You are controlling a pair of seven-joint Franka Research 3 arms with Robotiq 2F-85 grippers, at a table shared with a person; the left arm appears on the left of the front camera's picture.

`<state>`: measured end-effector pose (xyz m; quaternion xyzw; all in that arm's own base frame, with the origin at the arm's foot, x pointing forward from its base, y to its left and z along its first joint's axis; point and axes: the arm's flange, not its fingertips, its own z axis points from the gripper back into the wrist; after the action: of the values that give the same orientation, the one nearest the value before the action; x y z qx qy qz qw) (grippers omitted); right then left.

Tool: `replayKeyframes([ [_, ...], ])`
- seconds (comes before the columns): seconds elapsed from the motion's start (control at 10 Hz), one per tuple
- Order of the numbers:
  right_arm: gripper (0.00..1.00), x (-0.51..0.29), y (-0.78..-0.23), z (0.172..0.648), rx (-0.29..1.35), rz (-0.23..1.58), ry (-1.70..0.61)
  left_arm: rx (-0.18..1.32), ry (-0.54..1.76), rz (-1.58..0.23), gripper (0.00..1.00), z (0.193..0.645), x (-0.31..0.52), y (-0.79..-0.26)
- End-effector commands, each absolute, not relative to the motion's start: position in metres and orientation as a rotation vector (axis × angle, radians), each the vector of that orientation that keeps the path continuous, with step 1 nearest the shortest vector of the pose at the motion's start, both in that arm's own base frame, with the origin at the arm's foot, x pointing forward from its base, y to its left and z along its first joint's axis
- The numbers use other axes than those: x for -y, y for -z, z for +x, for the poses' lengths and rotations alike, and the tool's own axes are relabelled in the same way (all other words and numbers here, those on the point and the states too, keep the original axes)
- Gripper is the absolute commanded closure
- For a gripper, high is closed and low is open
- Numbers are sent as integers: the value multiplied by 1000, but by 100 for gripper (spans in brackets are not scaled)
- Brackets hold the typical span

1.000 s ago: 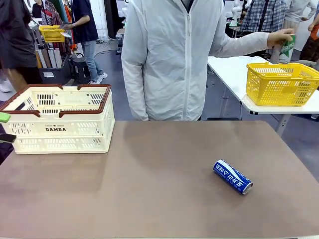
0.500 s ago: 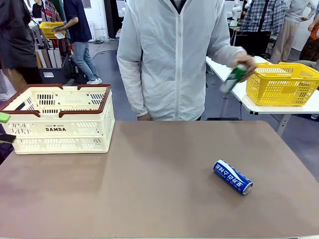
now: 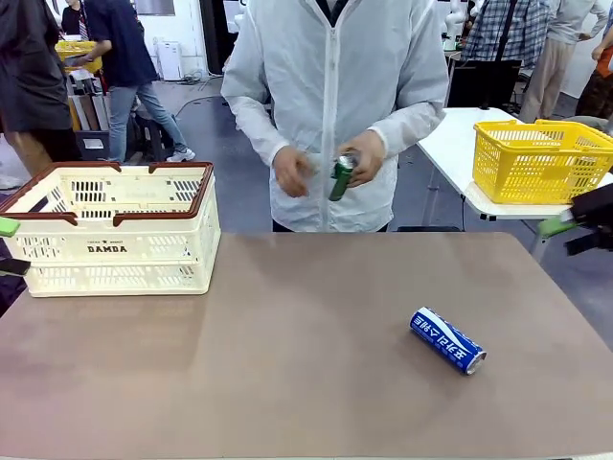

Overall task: Place the drinks into the Shopping basket.
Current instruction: Pick up one drink and place it into the Shopping basket.

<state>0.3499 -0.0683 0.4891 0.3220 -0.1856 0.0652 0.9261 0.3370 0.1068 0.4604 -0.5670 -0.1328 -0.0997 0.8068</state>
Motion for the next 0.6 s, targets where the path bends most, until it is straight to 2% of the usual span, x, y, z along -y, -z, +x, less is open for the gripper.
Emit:
replayKeyframes([
  [0.0,0,19,-463,362,358,451,-226,273,212,-1214,0,335,-110,-463],
  [0.1,0,-11,-454,360,367,326,-344,273,212,-1214,0,335,-110,-463],
  [0.2,0,-34,-450,353,390,287,-439,273,212,-1214,0,335,-110,-463],
  [0.3,0,-40,-453,342,417,303,-480,273,212,-1214,0,335,-110,-463],
  [0.4,0,-27,-462,364,355,369,-380,273,212,-1214,0,335,-110,-463],
  [0.5,0,-27,-462,364,355,369,-380,273,212,-1214,0,335,-110,-463],
])
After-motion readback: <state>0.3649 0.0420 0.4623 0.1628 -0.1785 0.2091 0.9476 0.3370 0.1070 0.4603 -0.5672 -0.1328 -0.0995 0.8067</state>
